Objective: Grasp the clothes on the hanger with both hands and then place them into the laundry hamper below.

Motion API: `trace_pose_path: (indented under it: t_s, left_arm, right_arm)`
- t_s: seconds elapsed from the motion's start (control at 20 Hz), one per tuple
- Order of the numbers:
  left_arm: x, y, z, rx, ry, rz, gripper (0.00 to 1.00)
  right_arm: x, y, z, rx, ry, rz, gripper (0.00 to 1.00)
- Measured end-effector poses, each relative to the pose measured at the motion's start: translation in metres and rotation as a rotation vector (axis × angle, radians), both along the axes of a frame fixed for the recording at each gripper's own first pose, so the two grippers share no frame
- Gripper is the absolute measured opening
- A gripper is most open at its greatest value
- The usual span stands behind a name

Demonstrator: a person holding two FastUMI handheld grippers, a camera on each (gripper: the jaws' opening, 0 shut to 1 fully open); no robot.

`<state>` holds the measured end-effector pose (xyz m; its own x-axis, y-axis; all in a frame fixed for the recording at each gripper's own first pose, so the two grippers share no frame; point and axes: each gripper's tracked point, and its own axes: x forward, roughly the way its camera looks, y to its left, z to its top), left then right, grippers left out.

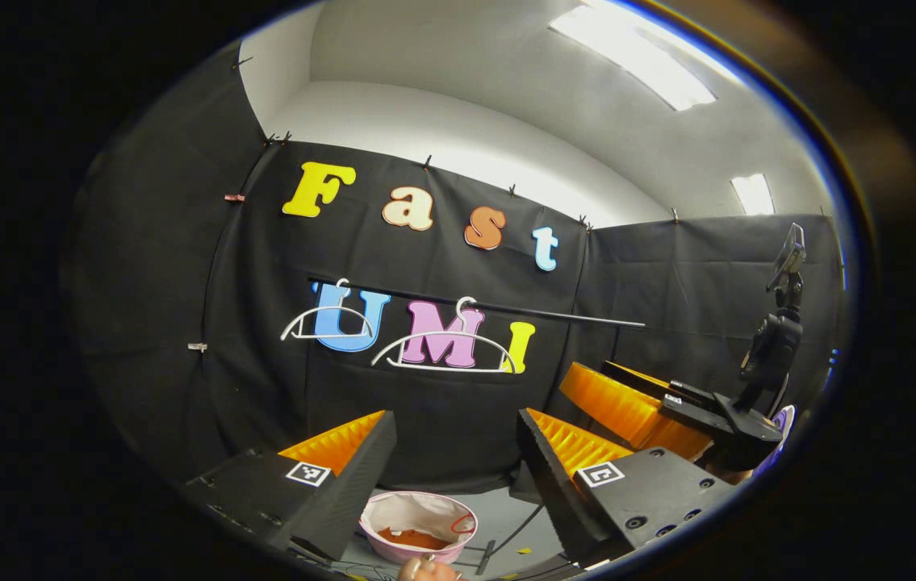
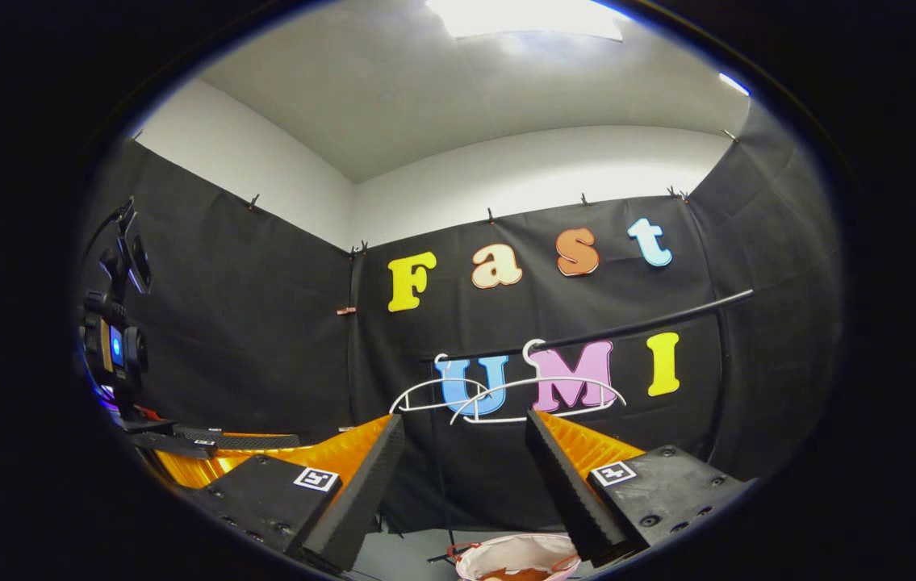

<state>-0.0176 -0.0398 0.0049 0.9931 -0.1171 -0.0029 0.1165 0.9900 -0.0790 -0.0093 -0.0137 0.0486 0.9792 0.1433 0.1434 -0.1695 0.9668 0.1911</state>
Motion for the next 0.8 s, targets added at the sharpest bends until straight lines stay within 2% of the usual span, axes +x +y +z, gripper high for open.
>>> trace_pose_path:
  t_s: [0.75, 0.8]
  left_arm:
    - [0.0067, 0.0001, -0.0024, 0.004, 0.003, -0.016, 0.95]
    - [0.0063, 0.0005, -0.0029, 0.004, 0.005, -0.017, 0.95]
  right_arm:
    - [0.0047, -0.0076, -0.0091, -0.029, 0.020, -0.027, 0.97]
    - [0.0054, -0.0073, -0.0092, -0.028, 0.022, -0.025, 1.00]
